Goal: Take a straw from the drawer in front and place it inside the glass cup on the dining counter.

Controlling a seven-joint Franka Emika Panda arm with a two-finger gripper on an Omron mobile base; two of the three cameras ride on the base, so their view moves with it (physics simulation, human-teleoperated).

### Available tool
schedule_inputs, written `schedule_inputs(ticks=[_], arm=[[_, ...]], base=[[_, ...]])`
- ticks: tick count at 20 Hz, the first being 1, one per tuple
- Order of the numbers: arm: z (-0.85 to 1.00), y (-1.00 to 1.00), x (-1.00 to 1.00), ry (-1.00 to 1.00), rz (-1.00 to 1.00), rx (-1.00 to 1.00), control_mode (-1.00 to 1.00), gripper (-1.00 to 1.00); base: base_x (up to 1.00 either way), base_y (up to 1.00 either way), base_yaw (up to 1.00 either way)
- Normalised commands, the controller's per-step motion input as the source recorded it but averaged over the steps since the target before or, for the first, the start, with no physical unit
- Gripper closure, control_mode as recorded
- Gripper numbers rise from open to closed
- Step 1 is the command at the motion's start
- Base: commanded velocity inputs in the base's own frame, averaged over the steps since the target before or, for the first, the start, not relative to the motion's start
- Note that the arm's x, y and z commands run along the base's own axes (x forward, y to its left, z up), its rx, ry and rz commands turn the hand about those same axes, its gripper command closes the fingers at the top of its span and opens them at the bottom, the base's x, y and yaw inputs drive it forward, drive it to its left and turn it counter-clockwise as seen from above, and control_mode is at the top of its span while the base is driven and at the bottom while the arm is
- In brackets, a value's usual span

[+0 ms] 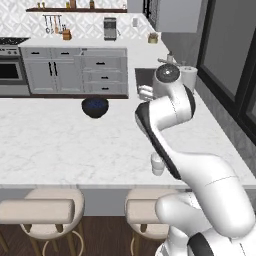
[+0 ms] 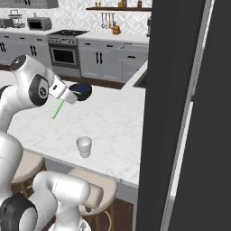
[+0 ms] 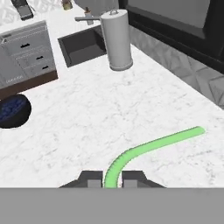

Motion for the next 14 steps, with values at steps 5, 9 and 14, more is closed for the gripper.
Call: schedule_inputs(ticks=[5,9,14], arm=[[-0.42,0.05,0.08,-0.32,-0.34,-0.27,-1.00,1.00],[-0.46,0.00,0.00,-0.22,-0.24,-0.28,-1.00,1.00],[-0.10,0.00,-0.17,-0.21,-0.18,-0.22,-1.00,1.00]], base=[[0.00,0.00,0.00],[0.00,0.00,0.00],[0.00,0.00,0.00]])
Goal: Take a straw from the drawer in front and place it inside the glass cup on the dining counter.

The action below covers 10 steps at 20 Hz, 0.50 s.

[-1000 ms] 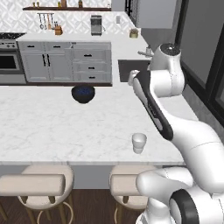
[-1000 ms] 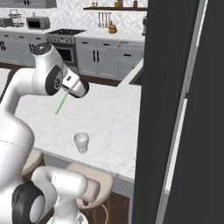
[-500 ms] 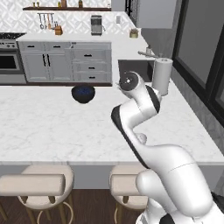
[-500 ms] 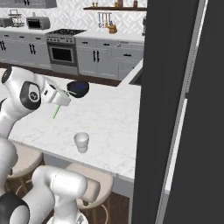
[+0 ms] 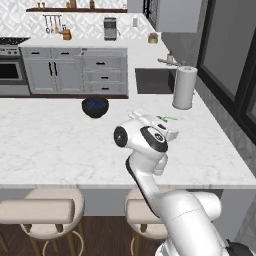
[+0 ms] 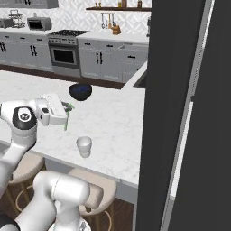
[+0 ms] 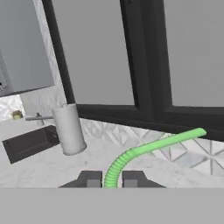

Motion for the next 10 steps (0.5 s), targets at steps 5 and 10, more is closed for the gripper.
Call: schedule_inputs(ticks=[5,10], arm=[[-0.06,-0.06,-0.16,-0.15,-0.15,-0.16,-1.00,1.00],[-0.34,-0.12,0.06,0.02,-0.13,-0.08,-1.00,1.00]], base=[[0.00,0.00,0.00],[0.00,0.00,0.00]])
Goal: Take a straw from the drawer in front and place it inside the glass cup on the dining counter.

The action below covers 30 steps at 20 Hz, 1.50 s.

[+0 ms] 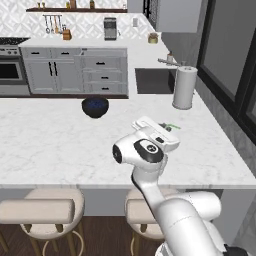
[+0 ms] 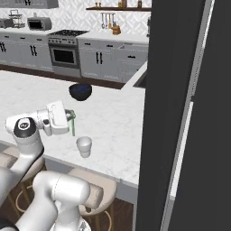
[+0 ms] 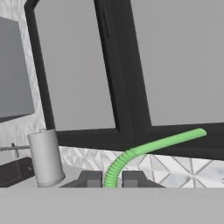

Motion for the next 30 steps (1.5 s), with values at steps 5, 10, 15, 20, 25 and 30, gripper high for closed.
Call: schedule_inputs(ticks=[5,10,15,20,25,30], arm=[[-0.26,-0.03,0.21,0.05,-0.10,-0.02,-1.00,1.00],[-0.20,0.00,0.27,0.03,-0.06,0.00,-1.00,1.00],[-0.28,0.00,0.36,0.04,-0.03,0.00,-1.00,1.00],[-0.26,0.00,0.33,0.06,-0.02,0.00,-1.00,1.00],[-0.22,0.00,0.33,0.03,-0.01,0.00,-1.00,1.00],[-0.25,0.00,0.34,0.02,-0.01,0.00,-1.00,1.00]], base=[[0.00,0.00,0.00],[0.00,0.00,0.00],[0.00,0.00,0.00],[0.00,0.00,0.00],[0.00,0.00,0.00],[0.00,0.00,0.00]])
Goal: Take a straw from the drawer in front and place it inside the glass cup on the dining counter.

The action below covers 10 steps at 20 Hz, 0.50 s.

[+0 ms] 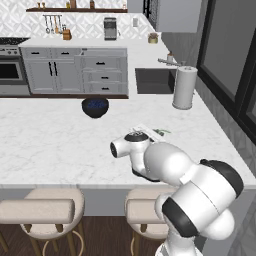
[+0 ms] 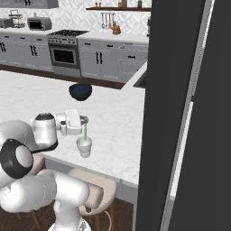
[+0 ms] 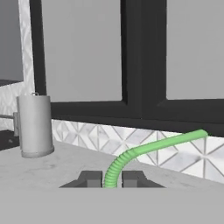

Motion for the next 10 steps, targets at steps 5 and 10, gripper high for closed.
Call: schedule_inputs(ticks=[5,10], arm=[[-0.26,0.00,0.29,0.01,0.00,0.00,-1.00,1.00],[-0.24,0.00,0.26,0.01,0.00,0.00,-1.00,1.00]], base=[[0.00,0.00,0.00],[0.00,0.00,0.00]])
